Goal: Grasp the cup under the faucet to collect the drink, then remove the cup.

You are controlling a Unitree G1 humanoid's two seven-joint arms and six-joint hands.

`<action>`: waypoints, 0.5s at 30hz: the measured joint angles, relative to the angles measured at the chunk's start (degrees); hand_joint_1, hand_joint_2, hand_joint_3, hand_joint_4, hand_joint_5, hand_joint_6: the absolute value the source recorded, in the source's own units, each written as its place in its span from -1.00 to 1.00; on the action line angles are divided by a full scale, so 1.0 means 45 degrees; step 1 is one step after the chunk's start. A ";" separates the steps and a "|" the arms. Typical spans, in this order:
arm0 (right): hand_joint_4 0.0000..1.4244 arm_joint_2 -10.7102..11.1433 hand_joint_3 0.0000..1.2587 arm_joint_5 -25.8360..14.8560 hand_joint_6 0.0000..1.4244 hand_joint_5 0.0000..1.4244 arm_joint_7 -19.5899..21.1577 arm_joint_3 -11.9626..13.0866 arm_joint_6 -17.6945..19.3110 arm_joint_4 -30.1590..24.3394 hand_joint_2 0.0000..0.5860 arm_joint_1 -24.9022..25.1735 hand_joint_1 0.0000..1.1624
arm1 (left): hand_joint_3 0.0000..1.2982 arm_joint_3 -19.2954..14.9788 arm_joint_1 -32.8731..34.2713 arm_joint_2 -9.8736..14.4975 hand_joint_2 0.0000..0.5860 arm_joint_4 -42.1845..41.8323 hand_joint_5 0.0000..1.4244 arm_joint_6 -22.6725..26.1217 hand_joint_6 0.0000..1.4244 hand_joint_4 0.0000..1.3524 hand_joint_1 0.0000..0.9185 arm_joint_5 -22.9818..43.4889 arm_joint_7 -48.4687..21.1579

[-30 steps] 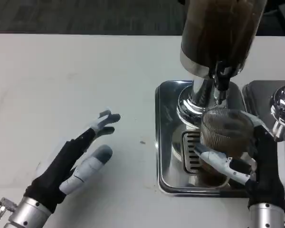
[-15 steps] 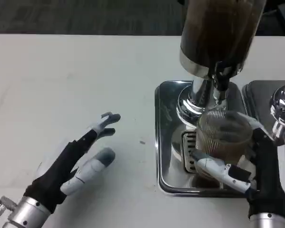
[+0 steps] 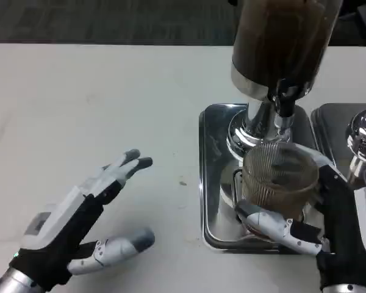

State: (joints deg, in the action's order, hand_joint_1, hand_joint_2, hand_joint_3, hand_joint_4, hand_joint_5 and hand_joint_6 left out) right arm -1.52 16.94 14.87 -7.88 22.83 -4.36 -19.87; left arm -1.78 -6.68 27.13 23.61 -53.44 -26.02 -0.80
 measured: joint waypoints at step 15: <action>0.17 0.0473 0.18 -0.0653 0.79 0.26 -0.1741 -0.0267 -0.0103 -0.2171 -0.67 -0.1380 0.97 | -1.00 -0.0663 -0.3559 0.1089 -0.59 -0.3609 -1.00 0.1065 -1.00 -1.00 -1.00 -0.2388 0.1547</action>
State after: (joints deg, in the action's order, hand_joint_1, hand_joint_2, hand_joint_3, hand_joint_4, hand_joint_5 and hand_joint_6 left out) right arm 0.61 14.00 7.04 -9.09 22.37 -14.13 -26.08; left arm -4.77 -22.69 32.03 7.37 -48.65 -36.76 6.16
